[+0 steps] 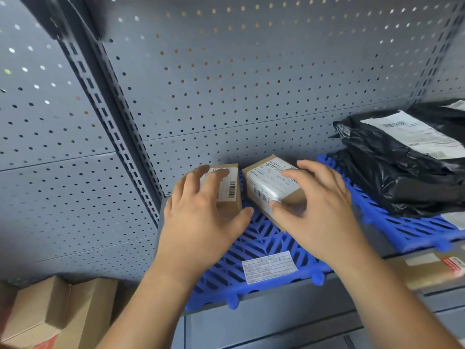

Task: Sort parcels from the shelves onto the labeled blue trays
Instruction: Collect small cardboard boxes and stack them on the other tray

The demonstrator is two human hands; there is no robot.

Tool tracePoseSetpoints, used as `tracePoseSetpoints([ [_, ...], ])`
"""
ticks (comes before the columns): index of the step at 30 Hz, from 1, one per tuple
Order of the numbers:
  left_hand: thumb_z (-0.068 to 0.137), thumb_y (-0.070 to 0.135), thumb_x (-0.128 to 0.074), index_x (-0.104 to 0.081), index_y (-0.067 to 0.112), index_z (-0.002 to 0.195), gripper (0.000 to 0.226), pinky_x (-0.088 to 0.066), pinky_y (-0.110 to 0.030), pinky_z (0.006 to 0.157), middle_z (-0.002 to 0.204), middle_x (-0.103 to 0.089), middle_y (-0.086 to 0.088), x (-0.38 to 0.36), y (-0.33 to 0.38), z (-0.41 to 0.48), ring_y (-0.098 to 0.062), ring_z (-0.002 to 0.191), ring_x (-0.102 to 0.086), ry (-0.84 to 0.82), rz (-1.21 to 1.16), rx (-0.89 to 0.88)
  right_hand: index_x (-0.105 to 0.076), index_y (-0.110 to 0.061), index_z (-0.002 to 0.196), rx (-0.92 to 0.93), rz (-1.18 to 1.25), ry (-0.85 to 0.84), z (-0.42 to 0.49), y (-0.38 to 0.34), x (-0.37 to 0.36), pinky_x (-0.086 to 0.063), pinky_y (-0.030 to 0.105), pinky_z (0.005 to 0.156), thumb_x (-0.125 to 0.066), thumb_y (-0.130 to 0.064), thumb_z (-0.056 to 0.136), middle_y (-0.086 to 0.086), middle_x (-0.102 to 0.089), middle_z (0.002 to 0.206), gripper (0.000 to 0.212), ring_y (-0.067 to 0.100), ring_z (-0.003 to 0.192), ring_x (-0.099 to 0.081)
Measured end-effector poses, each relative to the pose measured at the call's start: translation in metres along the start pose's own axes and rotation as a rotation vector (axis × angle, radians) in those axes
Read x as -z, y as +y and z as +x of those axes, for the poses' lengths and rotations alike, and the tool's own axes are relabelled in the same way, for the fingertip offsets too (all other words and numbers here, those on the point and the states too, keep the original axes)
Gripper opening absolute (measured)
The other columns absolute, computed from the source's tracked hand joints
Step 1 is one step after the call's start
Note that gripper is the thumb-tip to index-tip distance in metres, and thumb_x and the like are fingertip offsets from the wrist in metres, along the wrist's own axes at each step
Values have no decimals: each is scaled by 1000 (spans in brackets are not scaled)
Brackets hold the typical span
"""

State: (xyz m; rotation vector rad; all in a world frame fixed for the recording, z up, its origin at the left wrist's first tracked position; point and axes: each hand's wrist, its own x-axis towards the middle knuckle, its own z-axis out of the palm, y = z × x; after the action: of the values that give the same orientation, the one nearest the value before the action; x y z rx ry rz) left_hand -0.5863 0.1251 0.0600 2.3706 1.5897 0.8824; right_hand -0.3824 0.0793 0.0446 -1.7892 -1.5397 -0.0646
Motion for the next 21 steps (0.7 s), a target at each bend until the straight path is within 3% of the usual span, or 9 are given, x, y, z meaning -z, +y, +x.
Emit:
tracePoseSetpoints([
  [13, 73, 73, -52, -45, 42, 142, 75, -31, -47, 117, 150, -41, 9, 5, 22, -12, -22, 144, -33, -15, -59, -104, -63, -28, 131, -69, -47, 87, -31, -1, 22, -39, 52, 110, -58, -56, 77, -3, -48, 144, 61, 25, 135, -40],
  [17, 74, 72, -53, -47, 40, 141, 74, -30, -44, 116, 147, -45, 9, 5, 32, -15, -22, 140, -36, 19, -37, -133, -61, -29, 132, -83, -47, 80, -37, 5, 33, -38, 51, 111, -68, -49, 81, -3, -46, 146, 55, 24, 136, -38],
  [21, 76, 72, -53, -48, 40, 140, 72, -34, -45, 115, 144, -46, 10, 1, 54, -17, -21, 138, -38, 34, -38, -164, -59, -28, 134, -83, -29, 106, -44, 16, 46, -40, 52, 110, -66, -50, 83, -4, -47, 144, 56, 23, 134, -40],
])
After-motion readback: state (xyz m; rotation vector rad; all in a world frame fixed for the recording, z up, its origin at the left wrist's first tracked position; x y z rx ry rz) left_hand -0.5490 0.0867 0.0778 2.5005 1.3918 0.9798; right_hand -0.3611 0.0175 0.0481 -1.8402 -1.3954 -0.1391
